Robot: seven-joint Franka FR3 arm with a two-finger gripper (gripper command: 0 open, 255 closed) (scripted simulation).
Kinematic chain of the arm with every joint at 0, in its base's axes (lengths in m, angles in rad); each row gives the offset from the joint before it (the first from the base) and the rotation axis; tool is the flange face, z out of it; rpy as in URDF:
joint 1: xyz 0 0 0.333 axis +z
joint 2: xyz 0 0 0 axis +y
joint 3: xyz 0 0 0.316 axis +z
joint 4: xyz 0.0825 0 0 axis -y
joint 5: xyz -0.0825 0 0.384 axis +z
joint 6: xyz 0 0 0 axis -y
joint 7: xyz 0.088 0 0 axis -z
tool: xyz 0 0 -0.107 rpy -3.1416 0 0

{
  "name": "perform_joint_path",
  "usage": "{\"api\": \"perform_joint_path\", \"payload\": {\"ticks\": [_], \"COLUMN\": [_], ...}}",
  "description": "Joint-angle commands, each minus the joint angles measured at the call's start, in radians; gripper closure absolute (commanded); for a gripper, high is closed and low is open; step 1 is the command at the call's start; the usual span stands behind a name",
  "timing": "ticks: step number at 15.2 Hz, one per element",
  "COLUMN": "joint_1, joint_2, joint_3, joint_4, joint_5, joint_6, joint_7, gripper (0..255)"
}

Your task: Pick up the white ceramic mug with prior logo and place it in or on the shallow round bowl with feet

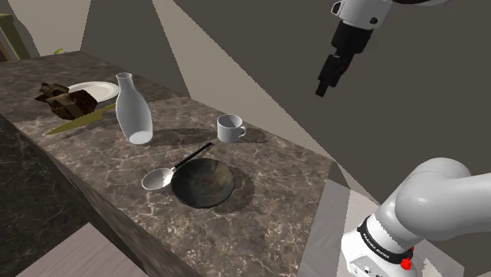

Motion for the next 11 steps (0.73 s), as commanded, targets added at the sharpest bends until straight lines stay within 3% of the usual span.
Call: {"api": "perform_joint_path", "payload": {"ticks": [1,11], "joint_1": [0.0,-0.002], "joint_2": [0.0,0.336], "joint_3": [0.0,0.023], "joint_4": [0.0,0.05], "joint_5": [0.0,0.011], "joint_6": [0.0,0.258], "joint_7": [0.0,0.008], "gripper": [0,0]}}
